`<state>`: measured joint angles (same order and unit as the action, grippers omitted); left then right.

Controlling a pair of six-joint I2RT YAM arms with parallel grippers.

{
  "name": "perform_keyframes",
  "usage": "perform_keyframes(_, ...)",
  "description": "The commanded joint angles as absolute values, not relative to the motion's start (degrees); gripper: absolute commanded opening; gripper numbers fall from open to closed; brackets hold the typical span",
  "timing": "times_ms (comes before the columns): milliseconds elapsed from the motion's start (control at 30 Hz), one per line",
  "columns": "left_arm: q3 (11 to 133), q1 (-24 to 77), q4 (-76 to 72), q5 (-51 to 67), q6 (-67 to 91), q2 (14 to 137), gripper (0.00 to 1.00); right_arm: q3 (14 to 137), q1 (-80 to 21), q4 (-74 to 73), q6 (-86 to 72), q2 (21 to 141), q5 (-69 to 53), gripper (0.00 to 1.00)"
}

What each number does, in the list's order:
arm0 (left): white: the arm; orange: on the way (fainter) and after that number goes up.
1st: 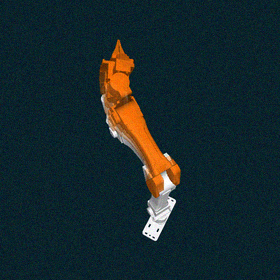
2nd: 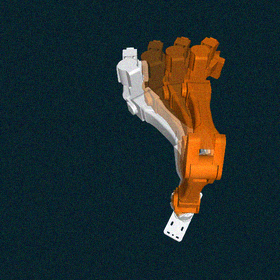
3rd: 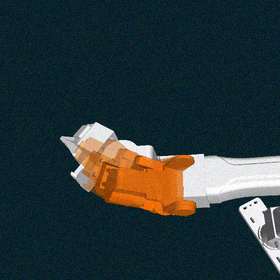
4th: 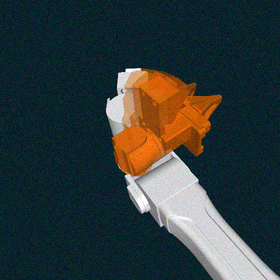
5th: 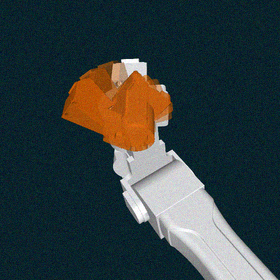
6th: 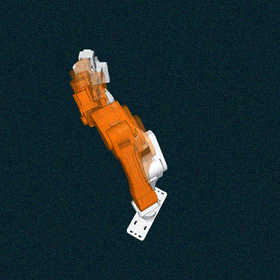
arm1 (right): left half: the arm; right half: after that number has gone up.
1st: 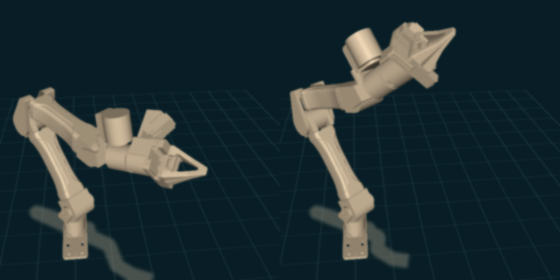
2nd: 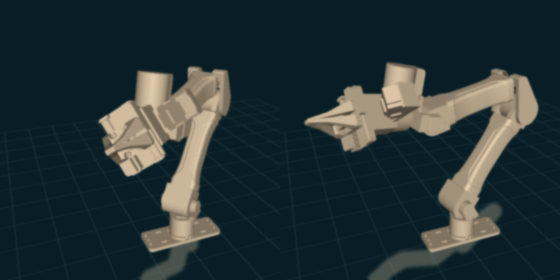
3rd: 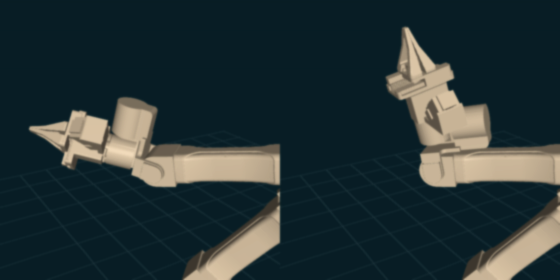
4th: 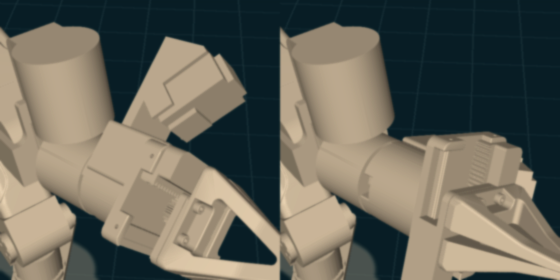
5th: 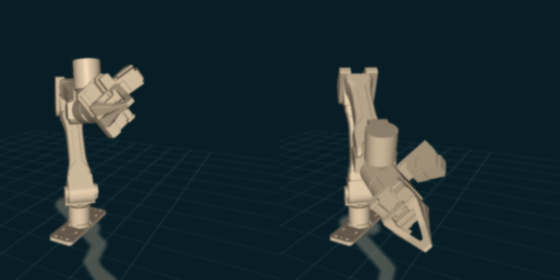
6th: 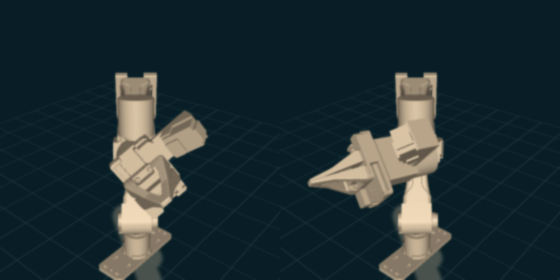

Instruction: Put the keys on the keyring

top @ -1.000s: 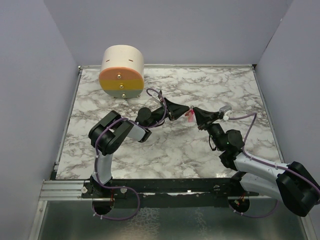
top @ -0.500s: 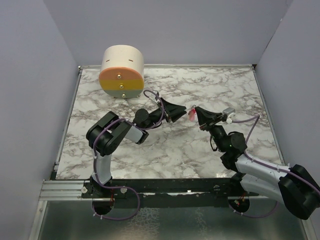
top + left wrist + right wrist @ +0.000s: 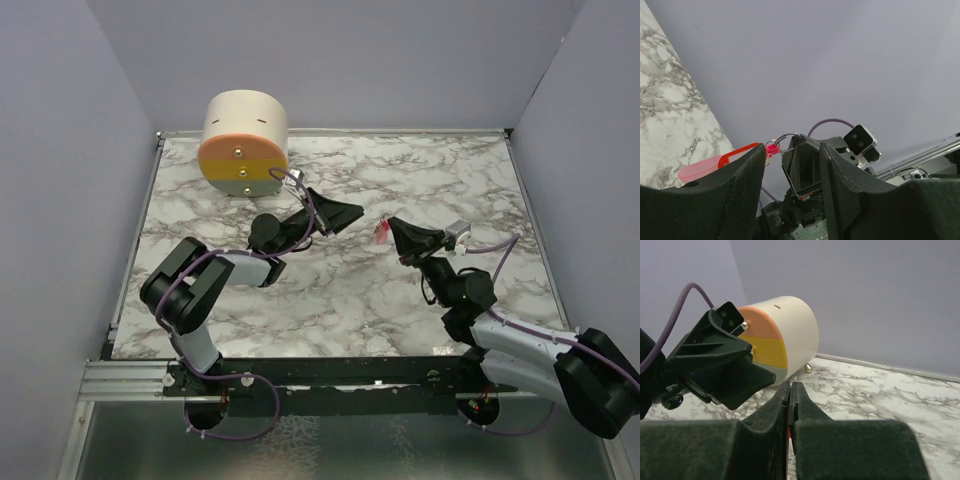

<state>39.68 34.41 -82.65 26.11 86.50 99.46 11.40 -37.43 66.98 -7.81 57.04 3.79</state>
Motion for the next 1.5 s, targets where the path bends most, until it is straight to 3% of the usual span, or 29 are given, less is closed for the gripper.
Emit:
perform_keyframes(0, 40.1, 34.5, -77.9, 27.7, 80.0, 94.6, 0.5, 9.0, -37.6, 77.7, -7.8, 60.0, 1.0, 0.01)
perform_keyframes(433, 41.1, 34.5, -64.6, 27.9, 67.5, 87.8, 0.51, 11.6, -37.6, 89.0, -11.9, 69.1, -0.4, 0.01)
perform_keyframes(767, 41.4, 34.5, -50.2, 19.7, 53.5, 82.1, 0.51, 13.6, -37.6, 94.0, -14.5, 73.3, -2.3, 0.01)
perform_keyframes(1467, 46.2, 35.5, -41.4, 13.1, 50.4, 87.1, 0.51, 16.5, -37.6, 101.9, -15.1, 78.6, -1.6, 0.01)
